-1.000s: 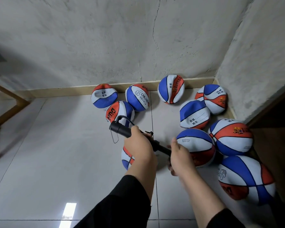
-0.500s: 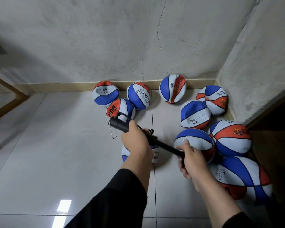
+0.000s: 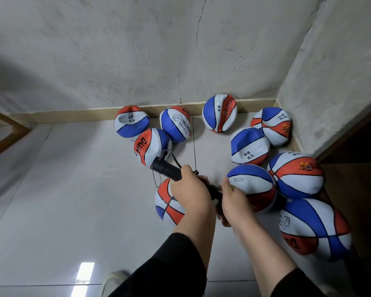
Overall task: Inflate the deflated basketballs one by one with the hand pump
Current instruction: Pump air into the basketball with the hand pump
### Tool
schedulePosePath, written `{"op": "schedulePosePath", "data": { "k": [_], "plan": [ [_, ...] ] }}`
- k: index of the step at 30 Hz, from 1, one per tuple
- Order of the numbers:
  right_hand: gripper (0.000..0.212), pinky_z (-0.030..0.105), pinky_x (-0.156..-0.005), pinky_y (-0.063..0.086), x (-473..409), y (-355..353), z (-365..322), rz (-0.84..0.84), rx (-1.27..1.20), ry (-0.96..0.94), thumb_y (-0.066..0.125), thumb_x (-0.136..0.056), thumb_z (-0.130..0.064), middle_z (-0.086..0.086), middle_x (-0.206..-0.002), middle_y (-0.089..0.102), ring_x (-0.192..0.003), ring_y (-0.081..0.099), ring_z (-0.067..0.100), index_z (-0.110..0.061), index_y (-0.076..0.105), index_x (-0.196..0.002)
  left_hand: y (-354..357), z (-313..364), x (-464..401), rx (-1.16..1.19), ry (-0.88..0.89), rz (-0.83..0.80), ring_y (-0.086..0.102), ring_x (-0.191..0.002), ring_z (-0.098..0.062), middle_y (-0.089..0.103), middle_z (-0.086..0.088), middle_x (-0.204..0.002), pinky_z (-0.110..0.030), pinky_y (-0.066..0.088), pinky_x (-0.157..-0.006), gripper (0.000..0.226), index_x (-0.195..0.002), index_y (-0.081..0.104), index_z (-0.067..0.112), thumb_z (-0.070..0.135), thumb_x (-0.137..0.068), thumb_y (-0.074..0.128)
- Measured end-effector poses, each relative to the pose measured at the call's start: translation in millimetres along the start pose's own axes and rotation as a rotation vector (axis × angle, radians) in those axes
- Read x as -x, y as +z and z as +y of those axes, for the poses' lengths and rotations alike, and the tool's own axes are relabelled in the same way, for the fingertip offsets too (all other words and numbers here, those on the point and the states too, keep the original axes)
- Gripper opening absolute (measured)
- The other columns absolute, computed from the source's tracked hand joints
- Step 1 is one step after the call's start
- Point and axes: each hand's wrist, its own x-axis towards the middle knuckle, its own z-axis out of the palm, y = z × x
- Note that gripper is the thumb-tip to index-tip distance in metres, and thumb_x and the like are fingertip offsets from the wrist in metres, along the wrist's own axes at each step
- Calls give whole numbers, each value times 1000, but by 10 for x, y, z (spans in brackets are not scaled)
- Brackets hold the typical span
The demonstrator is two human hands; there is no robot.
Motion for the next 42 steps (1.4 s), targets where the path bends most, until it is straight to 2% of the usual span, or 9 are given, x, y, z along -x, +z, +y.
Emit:
{"op": "schedulePosePath", "data": {
  "k": [5, 9, 12, 18, 25, 30, 33, 36, 42],
  "plan": [
    [56, 37, -67, 45, 8, 40, -44, 37, 15, -44, 30, -104, -57, 11, -77, 63, -73, 60, 29, -16, 62, -82, -4, 96, -1, 13, -69, -74, 55, -49, -18, 66, -11, -65, -20, 46, -40, 42, -111, 65, -11, 25, -94, 53],
    [52, 21, -43, 31, 37, -156, -42, 13, -88, 53, 32, -107, -53, 11, -61, 54, -42, 44, 21, -16, 68, -103, 0, 225, -86, 40, -51, -82, 56, -46, -20, 64, -9, -61, -36, 57, -52, 20, -92, 56, 5, 24, -96, 52],
    [51, 17, -39, 25, 30, -398, 79, 27, -131, 100, 32, -107, -53, 15, -67, 57, -37, 37, 16, -19, 70, -107, -61, 308, -222, 41, -7, -18, 57, -39, -17, 64, -5, -55, -28, 52, -42, 16, -88, 55, 11, 25, -96, 52],
    [50, 20, -44, 26, 53, -343, 132, 42, -145, 108, 31, -108, -51, 15, -69, 57, -43, 39, 17, -20, 70, -103, -55, 226, -132, 22, -39, -47, 59, -52, -32, 62, -12, -56, -72, 57, -65, 25, -79, 56, 5, 29, -88, 52],
    [53, 26, -51, 38, 30, 42, 50, 26, -54, 29, 33, -108, -51, 7, -71, 58, -62, 55, 25, -11, 67, -104, -25, 84, 19, -4, -13, 13, 58, -55, -24, 68, -18, -68, -20, 43, -36, 42, -108, 66, -11, 26, -93, 52],
    [59, 35, -77, 47, 77, 74, -125, 43, 94, -72, 29, -109, -49, 14, -94, 69, -92, 64, 34, -5, 67, -98, -29, 92, -28, 22, -76, -20, 58, -53, -23, 70, -16, -66, -22, 47, -41, 42, -108, 65, -10, 27, -93, 52],
    [57, 32, -64, 43, 37, 13, -118, 1, 67, -44, 31, -106, -57, 5, -71, 60, -71, 58, 28, -13, 68, -98, -30, 131, -75, 36, -97, -40, 57, -52, -23, 65, -6, -57, -29, 50, -55, 26, -91, 58, 3, 29, -94, 52],
    [50, 21, -44, 31, 33, -176, -4, 8, -30, 52, 33, -107, -54, 7, -53, 53, -45, 43, 22, -19, 67, -99, -57, 220, -163, 39, -61, -4, 53, -36, -13, 61, -3, -52, -19, 42, -39, 23, -85, 54, 10, 27, -99, 51],
    [51, 22, -46, 30, 32, -458, 178, 56, -89, 99, 32, -107, -54, 13, -70, 59, -49, 41, 19, -20, 70, -106, -124, 302, -268, 60, -27, 27, 52, -35, -16, 60, -5, -51, -20, 43, -37, 19, -85, 51, 10, 25, -97, 52]
  ]
}}
